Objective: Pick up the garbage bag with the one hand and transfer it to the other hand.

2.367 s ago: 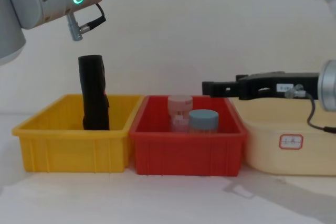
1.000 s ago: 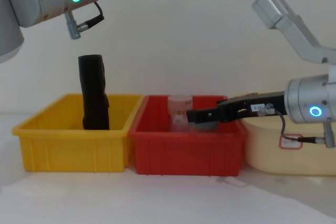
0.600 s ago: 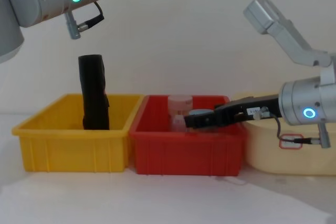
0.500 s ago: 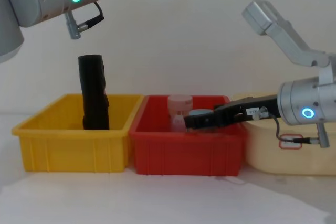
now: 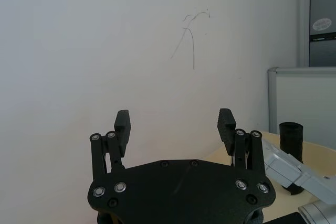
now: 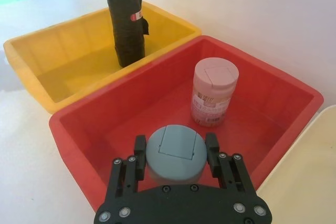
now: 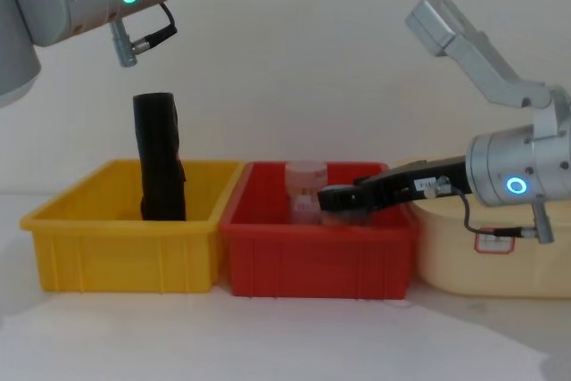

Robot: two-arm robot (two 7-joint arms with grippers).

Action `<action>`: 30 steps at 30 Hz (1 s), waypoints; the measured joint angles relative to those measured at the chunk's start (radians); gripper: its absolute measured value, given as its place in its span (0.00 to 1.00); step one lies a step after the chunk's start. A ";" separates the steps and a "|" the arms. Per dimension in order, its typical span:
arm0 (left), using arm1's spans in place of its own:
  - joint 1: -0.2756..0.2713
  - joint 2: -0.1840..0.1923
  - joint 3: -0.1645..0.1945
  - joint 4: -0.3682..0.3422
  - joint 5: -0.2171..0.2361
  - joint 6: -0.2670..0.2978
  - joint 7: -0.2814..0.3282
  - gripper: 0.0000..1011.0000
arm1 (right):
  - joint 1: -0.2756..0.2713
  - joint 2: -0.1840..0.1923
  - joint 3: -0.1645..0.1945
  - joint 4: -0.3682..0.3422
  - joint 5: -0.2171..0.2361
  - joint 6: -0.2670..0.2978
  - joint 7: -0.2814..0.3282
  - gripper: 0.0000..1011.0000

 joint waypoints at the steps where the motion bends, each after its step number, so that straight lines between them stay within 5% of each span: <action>1: 0.000 0.000 0.000 0.000 0.000 0.000 0.000 0.99 | 0.000 0.000 -0.001 0.000 0.000 0.000 0.000 0.66; 17: 0.000 0.000 0.000 0.000 0.000 0.000 0.000 0.99 | 0.008 0.013 0.011 -0.027 0.026 0.006 -0.013 0.65; 30: 0.000 0.000 0.000 0.000 0.000 0.000 0.000 0.99 | 0.012 0.058 0.094 -0.129 0.077 0.002 -0.049 0.65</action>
